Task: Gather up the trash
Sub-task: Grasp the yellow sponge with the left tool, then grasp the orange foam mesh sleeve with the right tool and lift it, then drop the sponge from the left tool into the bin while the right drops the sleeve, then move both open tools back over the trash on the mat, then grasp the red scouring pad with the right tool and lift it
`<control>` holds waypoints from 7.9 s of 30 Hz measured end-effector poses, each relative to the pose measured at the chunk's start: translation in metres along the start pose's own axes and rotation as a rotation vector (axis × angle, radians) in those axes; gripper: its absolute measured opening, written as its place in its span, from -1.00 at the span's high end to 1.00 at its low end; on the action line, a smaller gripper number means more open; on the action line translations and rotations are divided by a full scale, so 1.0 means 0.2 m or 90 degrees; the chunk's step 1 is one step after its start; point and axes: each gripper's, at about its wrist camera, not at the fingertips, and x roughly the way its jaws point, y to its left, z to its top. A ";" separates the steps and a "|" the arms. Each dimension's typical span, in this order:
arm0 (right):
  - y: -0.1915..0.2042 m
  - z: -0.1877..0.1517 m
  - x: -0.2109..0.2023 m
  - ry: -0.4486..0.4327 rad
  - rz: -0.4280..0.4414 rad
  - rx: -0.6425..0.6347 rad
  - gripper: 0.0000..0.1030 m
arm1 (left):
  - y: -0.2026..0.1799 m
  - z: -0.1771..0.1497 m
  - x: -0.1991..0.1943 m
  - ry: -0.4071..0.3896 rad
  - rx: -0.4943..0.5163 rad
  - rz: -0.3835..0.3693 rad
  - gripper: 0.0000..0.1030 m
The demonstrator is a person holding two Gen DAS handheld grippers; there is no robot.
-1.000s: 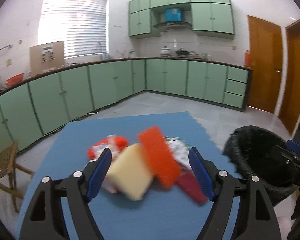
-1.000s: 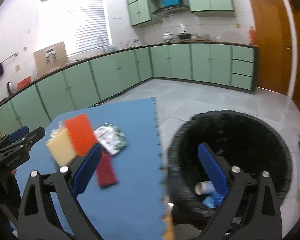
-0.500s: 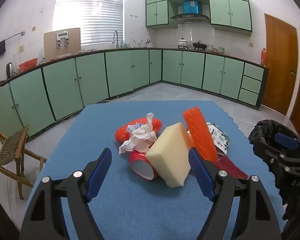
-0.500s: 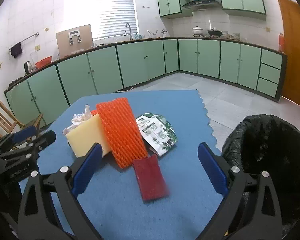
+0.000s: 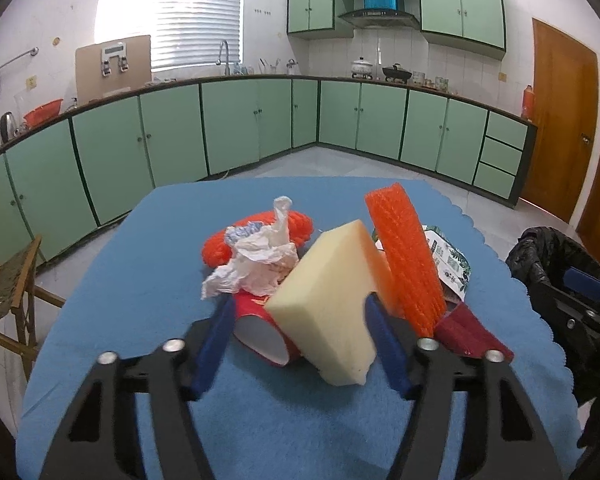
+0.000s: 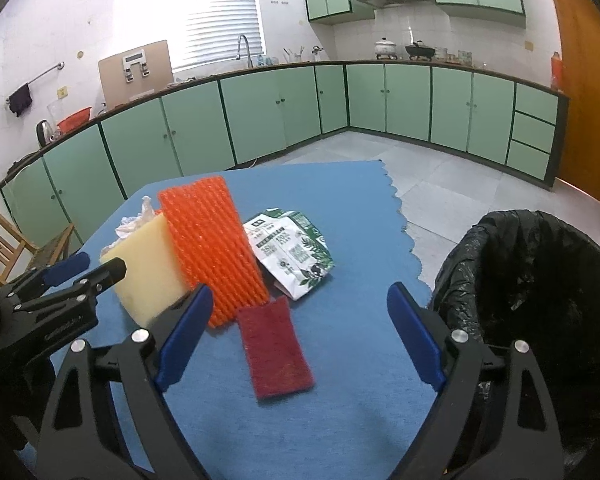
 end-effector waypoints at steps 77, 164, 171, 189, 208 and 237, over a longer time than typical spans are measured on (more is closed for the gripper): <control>0.23 0.30 -0.36 -0.092 0.149 -0.036 0.83 | -0.06 0.12 -0.45 -0.123 -0.006 -0.045 0.69; -0.28 -0.03 -0.36 -0.045 -0.060 0.081 -0.85 | -0.21 0.11 -0.28 -0.053 0.038 -0.059 -0.61; -0.01 -0.04 -0.18 -0.007 -0.022 0.030 -0.85 | 0.04 0.03 -0.26 -0.039 -0.001 -0.011 -0.60; 0.15 -0.11 0.20 0.092 -0.007 -0.012 -0.73 | 0.16 -0.11 -0.04 0.032 -0.017 0.022 -0.60; 0.12 -0.16 0.30 0.159 0.013 -0.018 0.12 | 0.15 -0.12 0.02 0.053 -0.008 0.020 -0.60; 0.19 0.07 0.27 0.082 0.039 -0.022 0.14 | 0.21 0.12 0.13 0.011 -0.037 0.026 -0.60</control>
